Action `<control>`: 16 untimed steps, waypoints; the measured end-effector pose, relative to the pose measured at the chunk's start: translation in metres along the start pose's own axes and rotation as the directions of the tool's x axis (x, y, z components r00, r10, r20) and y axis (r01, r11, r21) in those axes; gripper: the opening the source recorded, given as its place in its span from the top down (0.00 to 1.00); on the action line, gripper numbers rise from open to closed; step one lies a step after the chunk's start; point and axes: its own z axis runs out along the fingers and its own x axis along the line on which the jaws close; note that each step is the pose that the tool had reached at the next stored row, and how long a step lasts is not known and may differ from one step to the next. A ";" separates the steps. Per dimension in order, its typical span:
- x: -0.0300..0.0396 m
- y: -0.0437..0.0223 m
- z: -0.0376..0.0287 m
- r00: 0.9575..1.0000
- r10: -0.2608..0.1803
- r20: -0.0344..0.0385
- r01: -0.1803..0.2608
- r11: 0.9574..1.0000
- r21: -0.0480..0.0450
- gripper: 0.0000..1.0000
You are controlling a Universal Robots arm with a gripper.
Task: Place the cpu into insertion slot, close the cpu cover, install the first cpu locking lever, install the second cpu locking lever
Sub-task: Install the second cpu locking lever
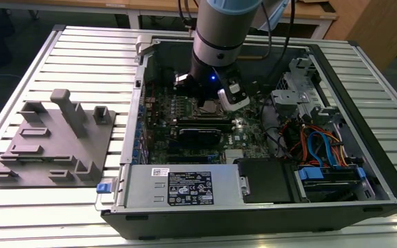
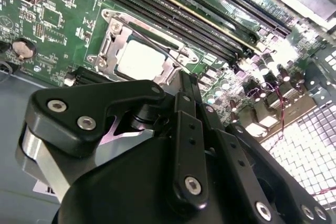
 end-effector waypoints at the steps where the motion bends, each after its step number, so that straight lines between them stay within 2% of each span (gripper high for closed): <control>1: -0.0002 -0.0008 -0.0001 1.000 0.002 0.000 -0.002 1.000 0.000 0.90; 7: -0.0012 -0.0048 0.0015 1.000 0.014 0.003 -0.014 1.000 -0.001 0.90; 13: -0.0017 -0.0081 0.0111 1.000 0.026 0.005 -0.026 1.000 -0.001 0.90; 16: -0.0008 -0.0095 0.0150 1.000 0.029 0.002 -0.029 1.000 -0.001 0.90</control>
